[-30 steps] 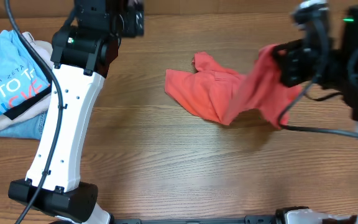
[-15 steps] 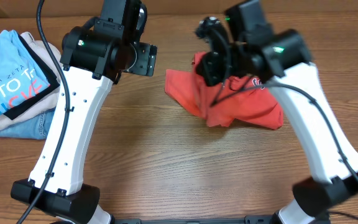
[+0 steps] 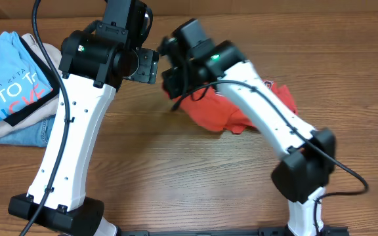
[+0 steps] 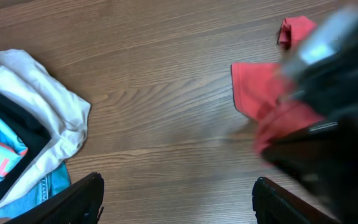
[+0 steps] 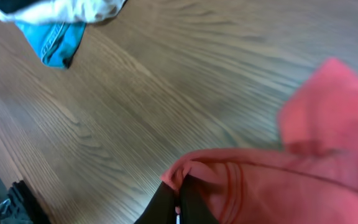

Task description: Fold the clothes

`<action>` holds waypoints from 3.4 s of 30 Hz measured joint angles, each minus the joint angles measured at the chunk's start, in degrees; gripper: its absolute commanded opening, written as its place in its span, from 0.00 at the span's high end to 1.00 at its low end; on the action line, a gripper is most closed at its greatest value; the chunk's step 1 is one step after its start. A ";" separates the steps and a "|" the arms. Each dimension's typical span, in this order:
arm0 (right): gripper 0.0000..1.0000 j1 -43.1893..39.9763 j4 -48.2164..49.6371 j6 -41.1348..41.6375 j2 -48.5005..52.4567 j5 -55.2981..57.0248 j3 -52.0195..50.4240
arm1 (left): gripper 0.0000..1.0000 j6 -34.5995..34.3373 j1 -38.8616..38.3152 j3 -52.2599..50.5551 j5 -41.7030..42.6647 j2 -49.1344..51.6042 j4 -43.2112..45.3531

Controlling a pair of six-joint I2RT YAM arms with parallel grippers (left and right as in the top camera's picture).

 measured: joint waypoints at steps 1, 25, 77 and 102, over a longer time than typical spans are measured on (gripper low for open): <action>0.96 0.66 0.59 0.11 0.85 -0.02 0.00 | 0.21 -0.02 0.00 0.00 -0.11 0.00 -0.02; 0.72 0.31 -0.59 1.68 3.10 23.45 0.00 | 0.18 -0.96 0.04 0.00 -0.20 -0.11 -4.63; 0.53 -27.15 -15.69 8.57 -15.69 25.03 0.66 | 0.96 -5.18 -6.80 -56.98 13.44 7.08 51.76; 0.48 -28.02 -23.69 8.52 -15.69 25.07 0.66 | 0.96 -3.37 8.79 -38.80 -0.35 -22.38 32.96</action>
